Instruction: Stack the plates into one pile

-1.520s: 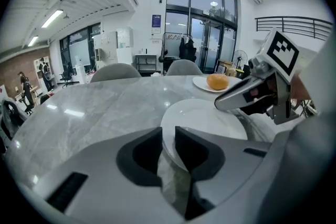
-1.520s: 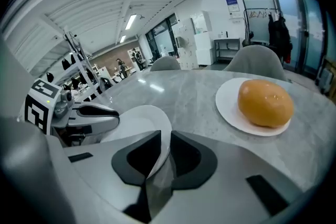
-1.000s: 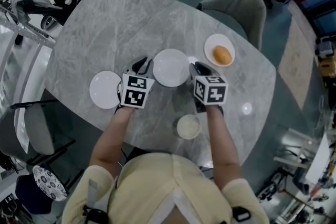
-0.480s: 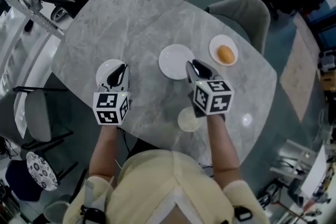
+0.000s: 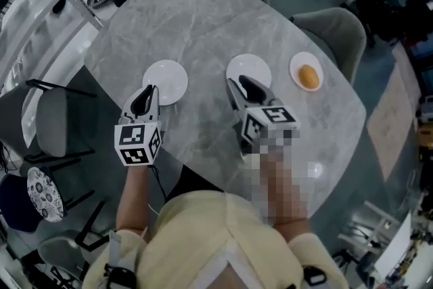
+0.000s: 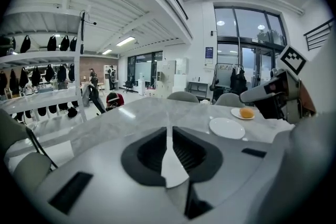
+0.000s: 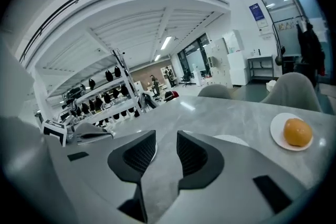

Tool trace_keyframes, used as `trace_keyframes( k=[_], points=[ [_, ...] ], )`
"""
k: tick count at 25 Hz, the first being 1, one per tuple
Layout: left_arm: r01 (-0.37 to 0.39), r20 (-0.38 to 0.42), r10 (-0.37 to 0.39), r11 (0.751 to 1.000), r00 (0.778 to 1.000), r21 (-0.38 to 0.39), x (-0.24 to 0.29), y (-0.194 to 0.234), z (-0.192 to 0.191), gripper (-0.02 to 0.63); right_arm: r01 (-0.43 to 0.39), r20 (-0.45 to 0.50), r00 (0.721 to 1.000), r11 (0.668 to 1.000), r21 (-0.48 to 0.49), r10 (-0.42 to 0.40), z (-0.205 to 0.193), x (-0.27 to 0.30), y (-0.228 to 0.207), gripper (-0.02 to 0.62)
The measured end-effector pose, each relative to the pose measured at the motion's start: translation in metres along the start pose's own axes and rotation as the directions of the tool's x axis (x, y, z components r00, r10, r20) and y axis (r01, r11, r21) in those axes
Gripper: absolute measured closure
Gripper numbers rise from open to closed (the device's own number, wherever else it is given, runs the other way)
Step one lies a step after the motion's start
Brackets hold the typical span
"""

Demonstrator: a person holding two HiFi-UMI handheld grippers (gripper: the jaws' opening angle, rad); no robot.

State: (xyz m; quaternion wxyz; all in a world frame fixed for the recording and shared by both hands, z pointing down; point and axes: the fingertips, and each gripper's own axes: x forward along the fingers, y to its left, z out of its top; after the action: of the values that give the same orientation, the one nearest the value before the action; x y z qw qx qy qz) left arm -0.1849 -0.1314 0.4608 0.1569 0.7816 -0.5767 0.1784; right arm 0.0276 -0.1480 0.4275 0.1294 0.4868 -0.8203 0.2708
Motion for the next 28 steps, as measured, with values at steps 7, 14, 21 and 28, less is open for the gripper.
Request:
trace_keyframes(
  k=[7, 14, 21, 28],
  points=[
    [-0.072, -0.008, 0.072, 0.997, 0.997, -0.024, -0.023, 0.033, -0.016, 0.571, -0.064, -0.043, 0.997, 0.997, 0.049, 0.066, -0.020, 0.032, 0.044, 0.482],
    [-0.095, -0.033, 0.094, 0.995, 0.995, -0.026, -0.022, 0.055, -0.029, 0.571, -0.072, -0.116, 0.990, 0.992, 0.105, 0.084, -0.051, 0.070, 0.066, 0.482],
    [-0.066, -0.061, 0.066, 0.998, 0.996, 0.005, -0.014, 0.070, -0.032, 0.571, -0.047, -0.184, 0.981, 0.994, 0.099, 0.065, -0.074, 0.100, 0.078, 0.482],
    [-0.054, -0.072, 0.056, 0.998, 0.996, 0.028, -0.021, 0.077, -0.030, 0.571, -0.013, -0.214, 0.976, 0.991, 0.134, 0.042, -0.089, 0.114, 0.084, 0.480]
  ],
)
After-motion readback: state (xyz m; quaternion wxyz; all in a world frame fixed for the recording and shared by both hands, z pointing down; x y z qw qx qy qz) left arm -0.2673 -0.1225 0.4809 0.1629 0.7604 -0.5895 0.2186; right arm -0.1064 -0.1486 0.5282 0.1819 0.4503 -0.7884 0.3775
